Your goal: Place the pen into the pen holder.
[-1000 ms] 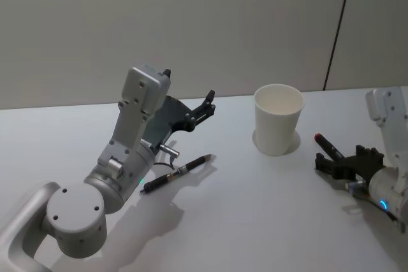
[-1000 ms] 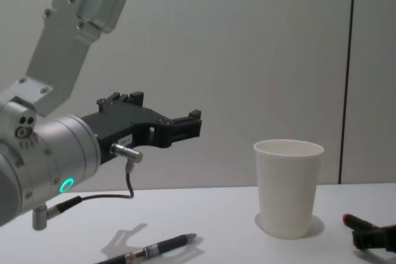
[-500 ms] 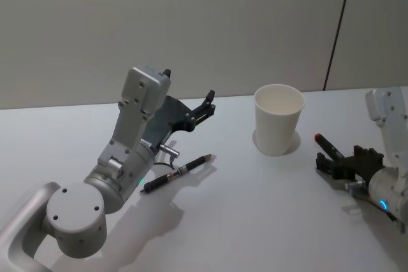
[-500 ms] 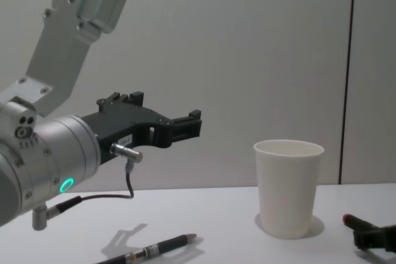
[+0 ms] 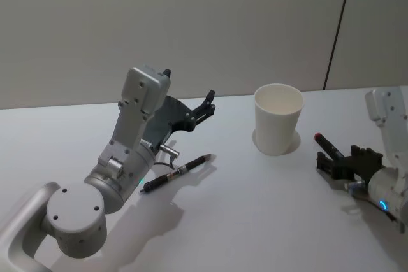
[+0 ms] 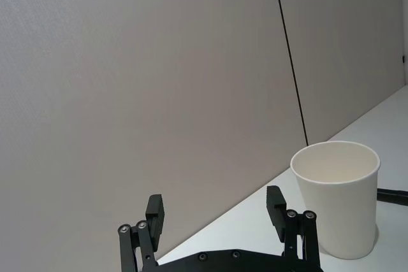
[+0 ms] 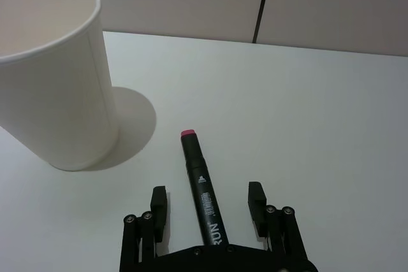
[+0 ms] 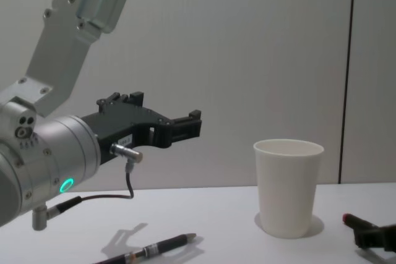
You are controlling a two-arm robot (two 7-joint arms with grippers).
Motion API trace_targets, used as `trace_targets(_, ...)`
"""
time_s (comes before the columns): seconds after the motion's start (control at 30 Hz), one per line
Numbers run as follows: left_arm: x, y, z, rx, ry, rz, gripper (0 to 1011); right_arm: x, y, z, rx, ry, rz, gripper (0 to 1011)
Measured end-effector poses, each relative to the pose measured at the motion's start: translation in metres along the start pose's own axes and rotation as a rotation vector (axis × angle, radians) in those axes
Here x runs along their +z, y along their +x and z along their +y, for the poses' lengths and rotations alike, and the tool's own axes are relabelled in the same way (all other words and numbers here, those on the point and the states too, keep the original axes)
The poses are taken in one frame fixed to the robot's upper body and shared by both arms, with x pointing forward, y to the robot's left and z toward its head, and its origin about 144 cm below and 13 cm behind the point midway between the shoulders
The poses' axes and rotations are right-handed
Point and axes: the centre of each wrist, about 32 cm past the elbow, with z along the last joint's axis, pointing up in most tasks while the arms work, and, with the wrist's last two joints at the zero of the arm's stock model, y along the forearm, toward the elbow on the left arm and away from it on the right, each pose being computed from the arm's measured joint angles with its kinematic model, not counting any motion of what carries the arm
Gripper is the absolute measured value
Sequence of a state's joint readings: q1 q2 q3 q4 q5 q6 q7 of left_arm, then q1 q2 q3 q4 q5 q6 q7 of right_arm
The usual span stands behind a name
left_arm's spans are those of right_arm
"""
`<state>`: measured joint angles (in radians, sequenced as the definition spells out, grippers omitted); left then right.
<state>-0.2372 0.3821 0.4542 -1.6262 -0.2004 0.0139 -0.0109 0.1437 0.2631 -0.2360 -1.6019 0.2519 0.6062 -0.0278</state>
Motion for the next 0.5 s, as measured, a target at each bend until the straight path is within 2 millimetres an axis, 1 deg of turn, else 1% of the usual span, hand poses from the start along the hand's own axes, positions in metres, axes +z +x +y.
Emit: trace_targets(0.5,0.0000,0.0000,0.0000,0.000,0.000,0.000,1001,0.0000,-0.0004,-0.0001,0.005,0.009,0.003,695)
